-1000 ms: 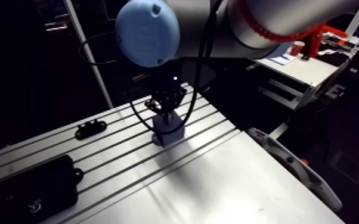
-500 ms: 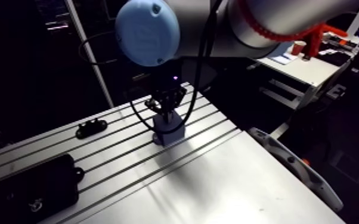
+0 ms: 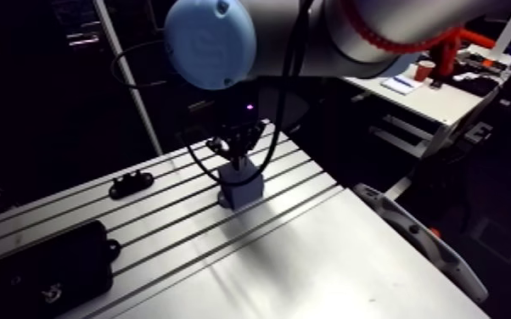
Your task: Pick up the M10 bolt and insert it into the hex recess until seated.
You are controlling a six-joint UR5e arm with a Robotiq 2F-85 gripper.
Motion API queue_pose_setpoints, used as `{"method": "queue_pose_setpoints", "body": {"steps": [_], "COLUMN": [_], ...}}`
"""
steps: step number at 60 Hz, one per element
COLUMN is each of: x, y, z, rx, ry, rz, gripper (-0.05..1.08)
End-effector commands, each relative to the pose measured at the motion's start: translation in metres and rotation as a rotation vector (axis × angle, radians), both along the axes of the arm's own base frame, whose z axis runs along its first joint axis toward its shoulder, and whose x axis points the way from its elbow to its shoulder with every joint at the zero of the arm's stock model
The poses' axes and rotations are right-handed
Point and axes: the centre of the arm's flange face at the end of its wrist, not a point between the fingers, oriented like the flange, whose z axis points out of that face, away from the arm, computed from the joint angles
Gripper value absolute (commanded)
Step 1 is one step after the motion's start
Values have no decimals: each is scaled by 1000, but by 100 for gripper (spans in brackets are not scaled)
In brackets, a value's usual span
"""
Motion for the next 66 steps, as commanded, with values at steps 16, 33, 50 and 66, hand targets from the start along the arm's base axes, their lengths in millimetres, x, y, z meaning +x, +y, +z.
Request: {"method": "queue_pose_setpoints", "body": {"steps": [16,33,50,66], "x": [-1,16,16,9], "y": [-8,-21,-48,-97], "z": [25,68,127,190], "rx": [24,48,93,112], "ry": [32,15,-68,-54], "rz": [11,0,-174,-245], "gripper": [7,0,0,0]}}
